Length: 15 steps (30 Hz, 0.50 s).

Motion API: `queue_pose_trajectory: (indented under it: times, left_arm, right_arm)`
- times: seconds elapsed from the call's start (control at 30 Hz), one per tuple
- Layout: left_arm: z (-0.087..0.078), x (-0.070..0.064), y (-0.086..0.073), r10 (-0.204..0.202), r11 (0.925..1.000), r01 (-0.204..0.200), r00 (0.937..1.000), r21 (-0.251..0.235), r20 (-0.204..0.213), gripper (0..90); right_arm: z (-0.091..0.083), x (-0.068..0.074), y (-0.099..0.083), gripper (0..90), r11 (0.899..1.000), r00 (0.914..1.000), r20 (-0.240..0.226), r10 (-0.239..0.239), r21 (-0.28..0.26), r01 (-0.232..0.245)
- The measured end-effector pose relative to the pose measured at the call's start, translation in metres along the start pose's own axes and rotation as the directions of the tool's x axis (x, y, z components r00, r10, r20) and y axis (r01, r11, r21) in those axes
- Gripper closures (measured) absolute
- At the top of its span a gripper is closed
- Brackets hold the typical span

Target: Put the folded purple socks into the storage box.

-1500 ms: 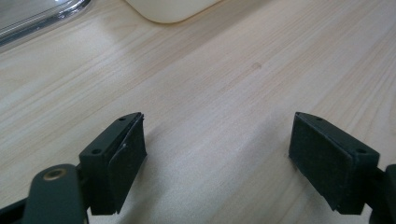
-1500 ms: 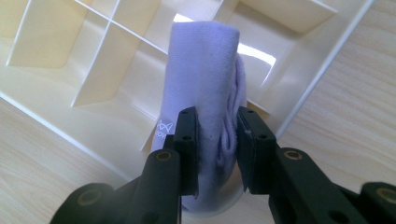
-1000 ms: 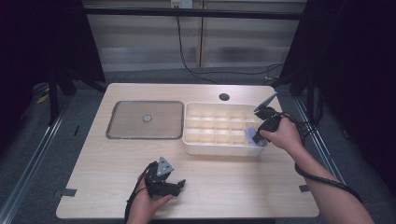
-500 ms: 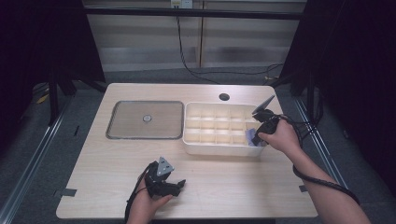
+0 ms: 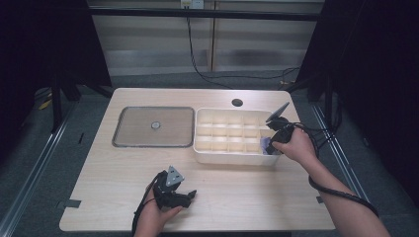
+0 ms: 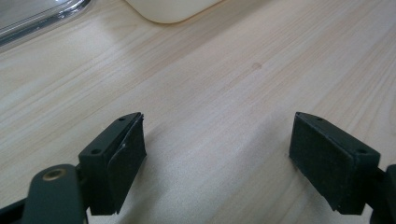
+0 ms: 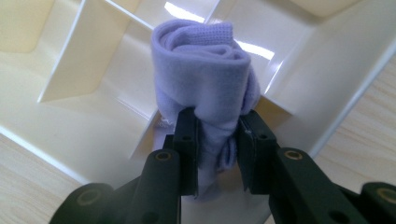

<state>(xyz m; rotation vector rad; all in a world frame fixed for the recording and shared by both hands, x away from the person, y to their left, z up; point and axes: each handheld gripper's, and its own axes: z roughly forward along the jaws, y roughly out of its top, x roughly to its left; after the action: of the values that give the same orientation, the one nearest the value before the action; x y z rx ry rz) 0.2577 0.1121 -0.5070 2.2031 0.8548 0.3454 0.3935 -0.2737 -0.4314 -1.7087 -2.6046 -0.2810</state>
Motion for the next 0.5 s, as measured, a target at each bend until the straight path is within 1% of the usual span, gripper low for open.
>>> queue_pose_trajectory:
  times: [0.33, 0.37, 0.5]
  left_arm:
    - [0.0, 0.0, 0.0, -0.001, 1.0, 0.001, 1.0, -0.002, 0.001, 18.0]
    - [0.0, 0.0, 0.0, 0.0, 1.0, 0.0, 1.0, 0.0, 0.0, 18.0]
    - [0.0, 0.0, 0.0, 0.0, 1.0, 0.0, 1.0, 0.0, 0.0, 17.9]
  right_arm:
    - [-0.007, 0.002, 0.001, 66.3, 1.0, 0.9999, -0.002, -0.011, 0.004, 0.011]
    - [-0.008, 0.003, 0.001, 65.9, 1.0, 0.9999, -0.001, -0.012, 0.013, 0.012]
    - [-0.012, 0.003, 0.002, 65.7, 1.0, 0.9999, -0.002, -0.016, 0.01, 0.016]
